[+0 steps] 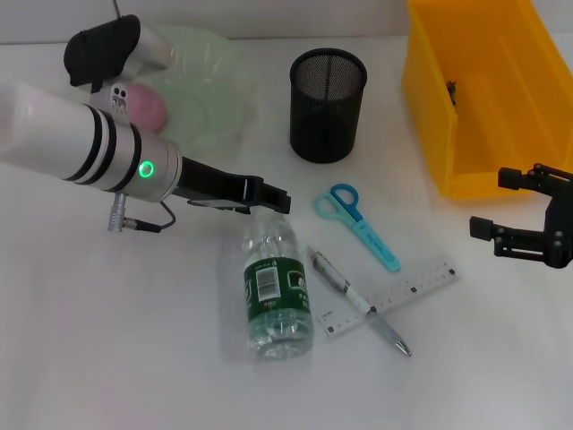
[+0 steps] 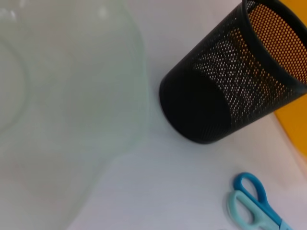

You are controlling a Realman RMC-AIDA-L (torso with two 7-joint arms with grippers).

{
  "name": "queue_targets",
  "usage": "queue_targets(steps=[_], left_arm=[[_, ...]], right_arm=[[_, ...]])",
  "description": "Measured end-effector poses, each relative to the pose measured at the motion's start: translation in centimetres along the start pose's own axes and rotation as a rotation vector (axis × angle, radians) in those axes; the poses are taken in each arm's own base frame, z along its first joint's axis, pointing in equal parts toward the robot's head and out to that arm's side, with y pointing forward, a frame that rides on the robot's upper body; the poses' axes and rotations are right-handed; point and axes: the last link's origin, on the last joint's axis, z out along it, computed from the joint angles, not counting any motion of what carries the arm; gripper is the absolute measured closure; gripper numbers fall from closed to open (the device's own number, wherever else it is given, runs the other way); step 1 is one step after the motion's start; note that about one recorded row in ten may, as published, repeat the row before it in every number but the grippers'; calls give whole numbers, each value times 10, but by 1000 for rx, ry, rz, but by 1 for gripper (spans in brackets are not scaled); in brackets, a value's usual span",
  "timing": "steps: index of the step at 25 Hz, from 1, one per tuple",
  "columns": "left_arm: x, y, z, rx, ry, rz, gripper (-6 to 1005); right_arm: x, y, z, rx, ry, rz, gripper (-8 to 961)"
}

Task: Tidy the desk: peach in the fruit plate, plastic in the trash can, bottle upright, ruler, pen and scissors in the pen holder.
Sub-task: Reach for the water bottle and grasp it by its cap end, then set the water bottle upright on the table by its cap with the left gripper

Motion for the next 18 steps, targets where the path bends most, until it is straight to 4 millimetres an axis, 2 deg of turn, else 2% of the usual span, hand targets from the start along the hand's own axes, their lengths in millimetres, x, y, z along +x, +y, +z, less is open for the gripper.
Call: queue_targets(steps=[4,9,13,18], left_arm=[[-1,1,1,-1,-6,34,294],[-4,8,4,-9,-32,114,477],[-3,15,1,-27,-41,191,501],[-2,21,-17,-53,-17,337,531]], right_arm=[[0,0,0,0,0,0,116],[0,0,0,0,0,1,116],[1,1,-1,2,-1,5,116],[1,1,-1,3,-3,12,116]])
